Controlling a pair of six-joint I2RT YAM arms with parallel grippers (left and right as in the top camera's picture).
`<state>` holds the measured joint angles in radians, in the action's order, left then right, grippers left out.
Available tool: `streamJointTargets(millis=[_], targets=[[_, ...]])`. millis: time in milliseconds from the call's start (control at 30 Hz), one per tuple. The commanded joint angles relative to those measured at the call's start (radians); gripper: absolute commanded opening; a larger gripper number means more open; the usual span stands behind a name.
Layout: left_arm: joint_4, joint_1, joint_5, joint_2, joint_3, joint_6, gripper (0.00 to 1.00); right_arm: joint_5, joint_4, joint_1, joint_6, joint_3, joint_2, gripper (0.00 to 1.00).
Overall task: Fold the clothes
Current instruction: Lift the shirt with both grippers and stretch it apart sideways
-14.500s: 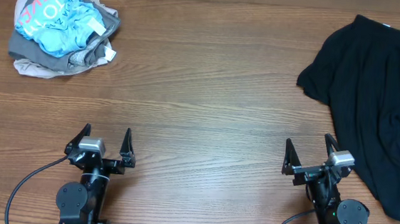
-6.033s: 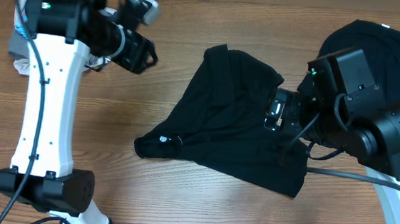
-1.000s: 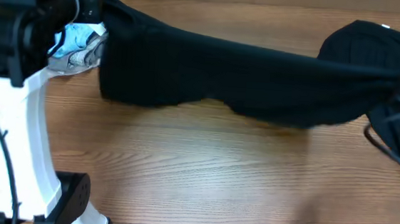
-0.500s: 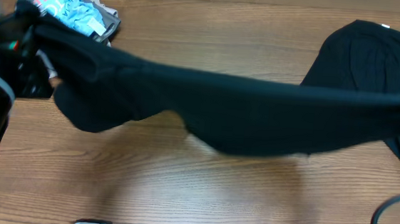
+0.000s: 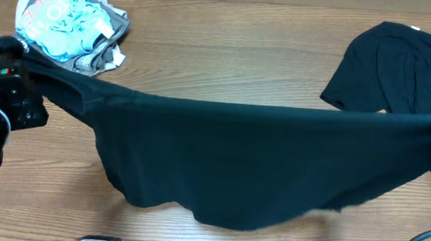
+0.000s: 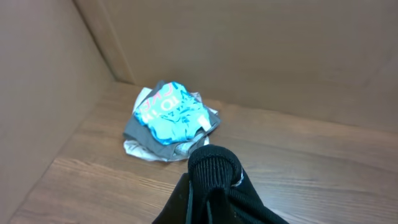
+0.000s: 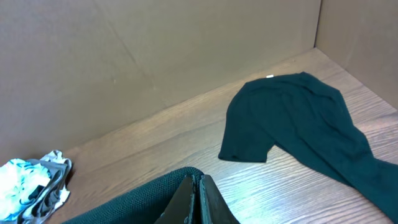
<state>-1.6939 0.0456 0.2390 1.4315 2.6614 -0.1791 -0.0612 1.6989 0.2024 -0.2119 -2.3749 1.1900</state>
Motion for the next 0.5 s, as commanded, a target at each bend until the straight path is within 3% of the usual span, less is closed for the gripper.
streamJointTargets(millis=[0,467], targets=[[0.007,-0.006,0.086,0.043,-0.029,-0.048,0.04,0.016,-0.006,0.007,0.003,0.054,0.052,0.04],[0.102,-0.006,-0.043,0.551,-0.041,-0.06,0.04,-0.037,-0.156,-0.014,0.038,0.207,0.435,0.04]])
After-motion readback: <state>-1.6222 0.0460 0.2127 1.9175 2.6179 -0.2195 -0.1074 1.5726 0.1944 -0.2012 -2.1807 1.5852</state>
